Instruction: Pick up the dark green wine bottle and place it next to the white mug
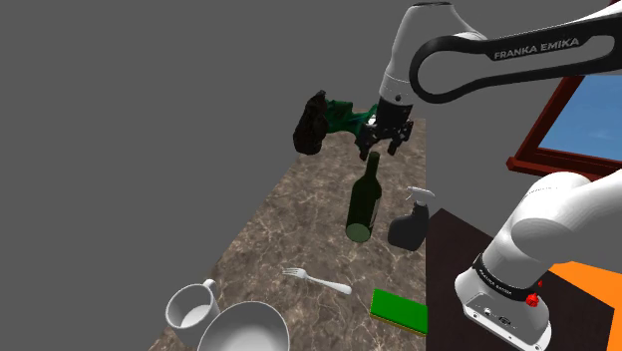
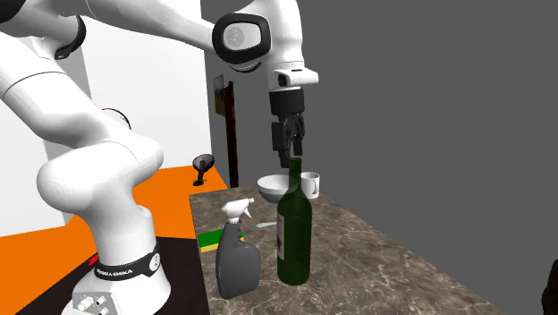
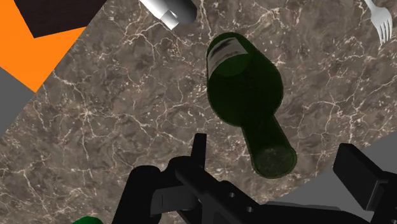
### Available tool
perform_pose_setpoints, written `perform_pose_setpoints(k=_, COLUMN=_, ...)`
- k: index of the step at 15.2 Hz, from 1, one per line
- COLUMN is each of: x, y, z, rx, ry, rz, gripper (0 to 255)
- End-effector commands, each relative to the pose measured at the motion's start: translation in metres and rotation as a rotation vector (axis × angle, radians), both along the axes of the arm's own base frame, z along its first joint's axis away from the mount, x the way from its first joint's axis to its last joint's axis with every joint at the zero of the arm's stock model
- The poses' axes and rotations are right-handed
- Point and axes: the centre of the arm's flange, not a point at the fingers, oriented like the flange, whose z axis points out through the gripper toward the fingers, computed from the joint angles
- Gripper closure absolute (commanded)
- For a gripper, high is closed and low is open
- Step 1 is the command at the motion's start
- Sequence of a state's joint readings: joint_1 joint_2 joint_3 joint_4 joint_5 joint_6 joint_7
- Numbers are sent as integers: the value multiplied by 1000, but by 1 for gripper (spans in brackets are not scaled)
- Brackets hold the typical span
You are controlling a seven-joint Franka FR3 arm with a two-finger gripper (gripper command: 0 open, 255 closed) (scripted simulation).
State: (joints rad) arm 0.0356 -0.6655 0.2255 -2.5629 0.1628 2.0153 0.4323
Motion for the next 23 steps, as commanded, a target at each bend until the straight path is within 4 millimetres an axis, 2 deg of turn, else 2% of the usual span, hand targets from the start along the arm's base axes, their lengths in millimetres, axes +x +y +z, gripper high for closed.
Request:
perform_pose_setpoints(k=1, x=0, y=1, z=-11, rx=1, ry=0, rz=-1, gripper=0)
perform_pose_setpoints(k=5, x=2, y=1, z=-30, rx=1, ry=0, rz=-1, gripper=0)
perform_pose_setpoints(k=12, x=2, y=1, z=-30, rx=1, ry=0, rz=-1, gripper=0)
perform_pose_setpoints(k=13, x=2, y=1, z=-30, rx=1, ry=0, rz=-1, gripper=255)
perform_pose_setpoints(k=22, x=2, y=1, z=-30, rx=1, ry=0, rz=-1, gripper=255)
perform_pose_setpoints(k=23, x=2, y=1, z=-25, rx=1, ry=0, rz=-1, gripper=255)
